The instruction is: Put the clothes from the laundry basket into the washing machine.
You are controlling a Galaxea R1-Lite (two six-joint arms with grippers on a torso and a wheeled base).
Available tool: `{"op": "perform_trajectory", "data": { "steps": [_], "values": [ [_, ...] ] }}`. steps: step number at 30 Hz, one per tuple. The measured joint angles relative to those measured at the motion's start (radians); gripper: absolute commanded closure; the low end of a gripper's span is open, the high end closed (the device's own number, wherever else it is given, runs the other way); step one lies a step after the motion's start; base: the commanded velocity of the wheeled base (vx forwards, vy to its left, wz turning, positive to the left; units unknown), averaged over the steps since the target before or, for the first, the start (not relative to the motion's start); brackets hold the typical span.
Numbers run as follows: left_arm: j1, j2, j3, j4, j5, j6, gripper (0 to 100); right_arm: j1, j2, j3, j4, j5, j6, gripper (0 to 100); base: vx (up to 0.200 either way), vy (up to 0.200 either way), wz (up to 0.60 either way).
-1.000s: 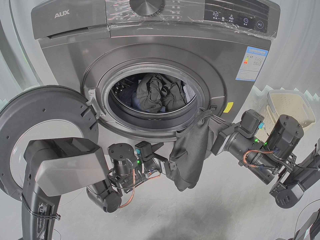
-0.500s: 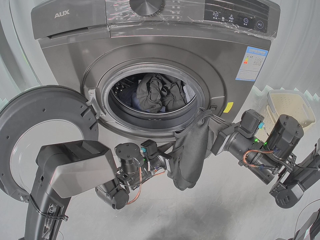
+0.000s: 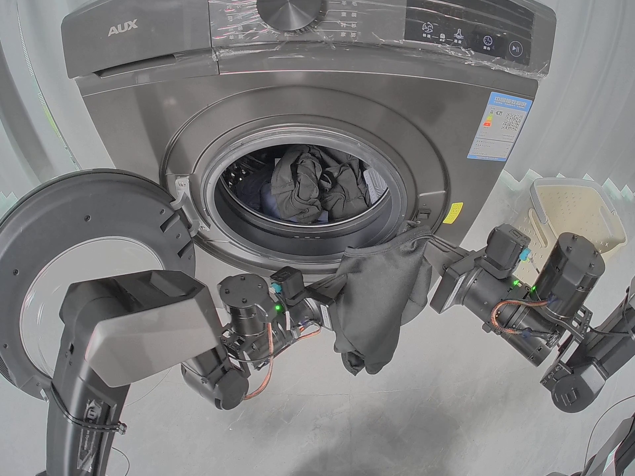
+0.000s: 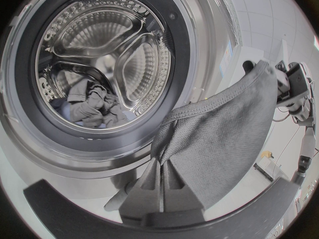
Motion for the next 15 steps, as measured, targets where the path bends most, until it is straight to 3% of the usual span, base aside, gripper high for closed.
{"op": "perform_trajectory", "data": {
  "steps": [8,15],
  "values": [
    [0.032,-0.196,0.246,0.000,0.017,0.031,100,-0.003,0.003,0.012,0.000,0.003,0.000,100,0.000,0.000,0.00],
    [0.056,-0.453,0.483,0.001,0.016,0.039,100,0.034,0.002,0.022,-0.003,0.001,-0.002,100,0.000,0.000,0.00]
  ]
}}
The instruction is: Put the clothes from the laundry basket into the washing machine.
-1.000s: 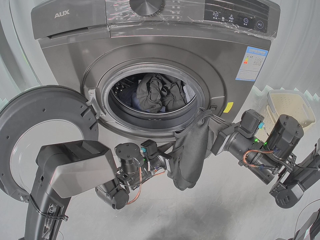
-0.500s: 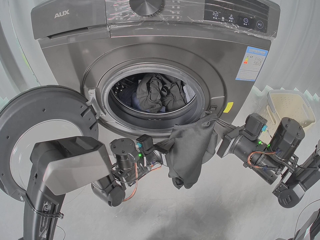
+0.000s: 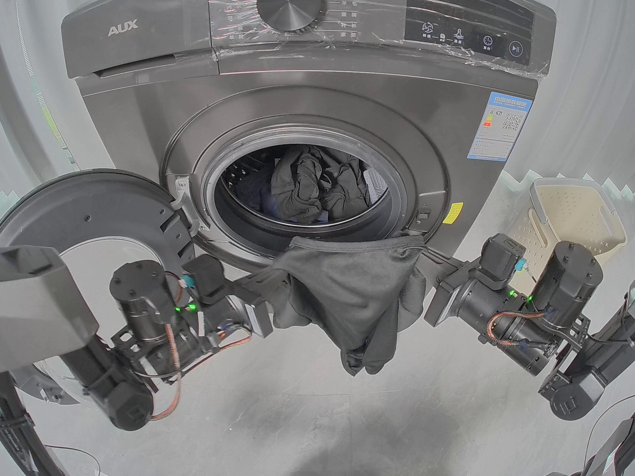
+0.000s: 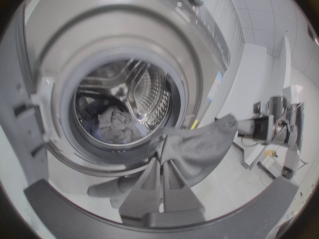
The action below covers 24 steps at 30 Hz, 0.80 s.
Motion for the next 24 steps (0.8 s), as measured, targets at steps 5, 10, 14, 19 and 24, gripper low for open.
{"op": "perform_trajectory", "data": {
  "steps": [5,10,14,19,24],
  "values": [
    [0.013,-0.183,0.089,0.000,-0.005,-0.002,100,0.035,0.000,0.012,-0.012,-0.001,-0.002,100,0.000,0.000,0.00],
    [0.042,-0.296,0.105,0.001,-0.009,-0.002,100,0.050,0.000,0.018,-0.020,-0.004,-0.003,100,0.000,0.000,0.00],
    [0.053,-0.346,0.107,0.002,-0.011,-0.004,100,0.049,-0.001,0.014,-0.021,-0.005,-0.003,100,0.000,0.000,0.00],
    [0.063,-0.384,0.103,0.002,-0.012,-0.004,100,0.046,-0.004,0.002,-0.021,-0.008,-0.004,100,0.000,0.000,0.00],
    [0.069,-0.416,0.077,0.003,-0.012,-0.006,100,0.045,-0.013,-0.019,-0.022,-0.010,-0.004,100,0.000,0.000,0.00]
  ]
}}
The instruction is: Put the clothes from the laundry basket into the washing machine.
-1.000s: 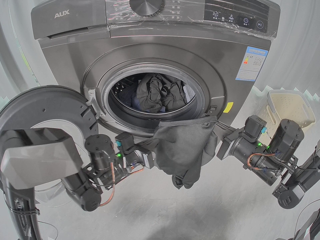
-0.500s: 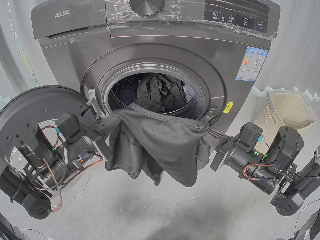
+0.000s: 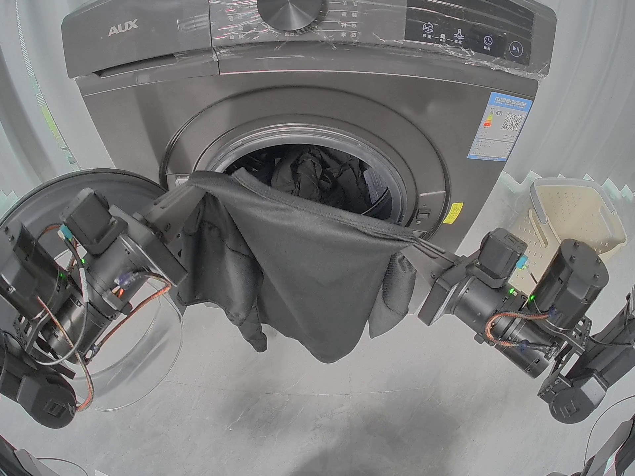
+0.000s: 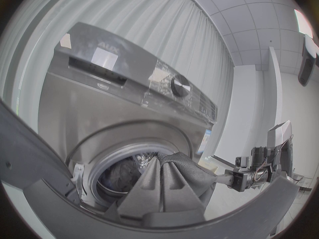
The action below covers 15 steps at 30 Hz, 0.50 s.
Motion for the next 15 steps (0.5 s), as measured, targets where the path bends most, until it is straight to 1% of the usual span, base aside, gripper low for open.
{"op": "perform_trajectory", "data": {
  "steps": [9,10,13,15],
  "values": [
    [0.024,-0.053,-0.055,-0.001,0.000,-0.002,100,-0.002,-0.022,-0.043,0.000,-0.004,-0.002,100,0.000,0.000,0.00],
    [0.027,-0.055,-0.056,0.000,0.000,-0.002,100,-0.002,-0.023,-0.046,0.001,-0.010,-0.002,100,0.000,0.000,0.00],
    [0.033,-0.061,-0.049,0.000,-0.001,0.000,100,-0.004,-0.026,-0.063,0.001,-0.048,-0.003,100,0.000,0.000,0.00],
    [0.034,-0.062,-0.036,0.000,-0.009,0.001,100,-0.004,-0.027,-0.074,0.001,-0.056,-0.003,100,0.000,0.000,0.00]
  ]
}}
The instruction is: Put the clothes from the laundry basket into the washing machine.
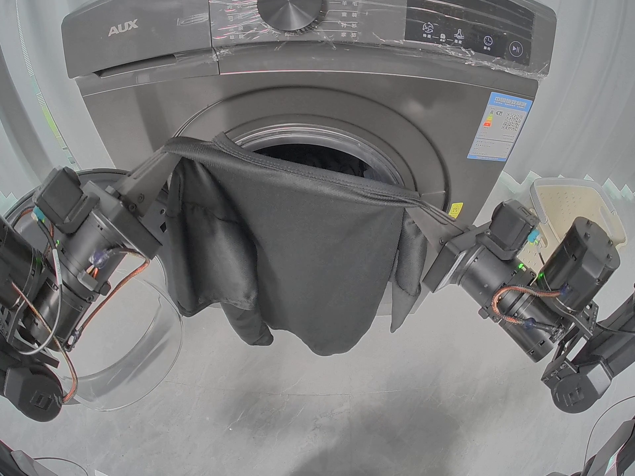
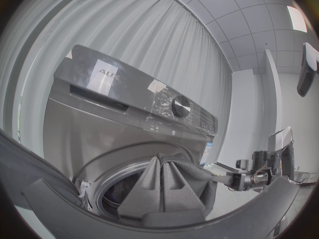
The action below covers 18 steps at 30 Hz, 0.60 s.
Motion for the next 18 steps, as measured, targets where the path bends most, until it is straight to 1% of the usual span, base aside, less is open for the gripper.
{"op": "perform_trajectory", "data": {
  "steps": [5,6,10,18],
  "values": [
    [0.002,0.000,0.059,0.001,-0.056,0.005,100,-0.004,-0.015,-0.026,0.005,-0.006,-0.003,100,0.000,0.000,0.00],
    [0.003,0.000,0.067,0.001,-0.060,0.006,100,-0.004,-0.018,-0.027,0.007,-0.007,-0.003,100,0.000,0.000,0.00],
    [0.012,0.003,0.085,0.002,-0.068,0.007,100,-0.010,-0.031,-0.030,0.011,-0.007,-0.005,100,0.000,0.000,0.00],
    [0.020,0.007,0.093,0.002,-0.069,0.007,100,-0.014,-0.050,-0.034,0.014,-0.007,-0.007,100,0.000,0.000,0.00]
  ]
}}
